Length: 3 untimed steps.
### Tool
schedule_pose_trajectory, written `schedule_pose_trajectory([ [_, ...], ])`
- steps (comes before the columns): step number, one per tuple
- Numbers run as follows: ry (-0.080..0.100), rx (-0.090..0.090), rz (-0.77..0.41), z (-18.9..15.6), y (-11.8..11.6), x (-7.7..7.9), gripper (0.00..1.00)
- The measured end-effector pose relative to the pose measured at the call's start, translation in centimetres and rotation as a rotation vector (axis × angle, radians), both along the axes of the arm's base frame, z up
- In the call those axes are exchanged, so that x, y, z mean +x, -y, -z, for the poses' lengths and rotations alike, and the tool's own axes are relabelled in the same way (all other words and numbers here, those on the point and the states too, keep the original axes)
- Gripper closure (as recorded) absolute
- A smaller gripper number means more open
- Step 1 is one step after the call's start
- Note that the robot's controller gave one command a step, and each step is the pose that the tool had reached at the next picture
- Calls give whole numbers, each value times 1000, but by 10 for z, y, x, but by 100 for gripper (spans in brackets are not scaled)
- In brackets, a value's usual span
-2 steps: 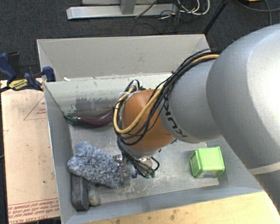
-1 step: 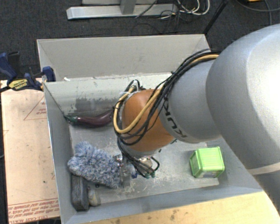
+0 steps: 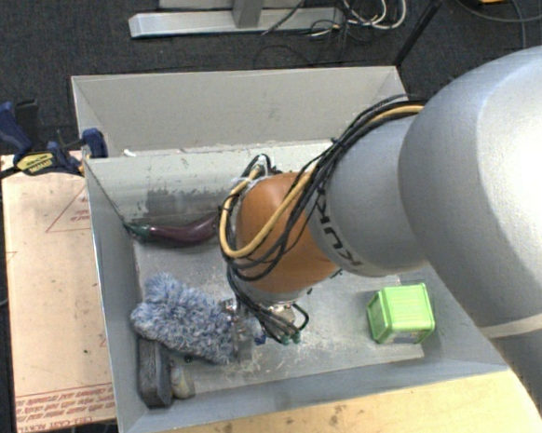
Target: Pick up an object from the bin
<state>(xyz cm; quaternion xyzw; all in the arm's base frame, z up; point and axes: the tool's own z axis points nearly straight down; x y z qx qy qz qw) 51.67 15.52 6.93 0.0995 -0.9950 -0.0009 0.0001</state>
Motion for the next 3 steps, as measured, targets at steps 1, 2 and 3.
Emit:
schedule_pose_trajectory([
  [1,1,0,31,-67,6,30,100],
  [2,1,0,31,-67,6,30,100],
  [3,3,0,16,-187,2,57,100],
])
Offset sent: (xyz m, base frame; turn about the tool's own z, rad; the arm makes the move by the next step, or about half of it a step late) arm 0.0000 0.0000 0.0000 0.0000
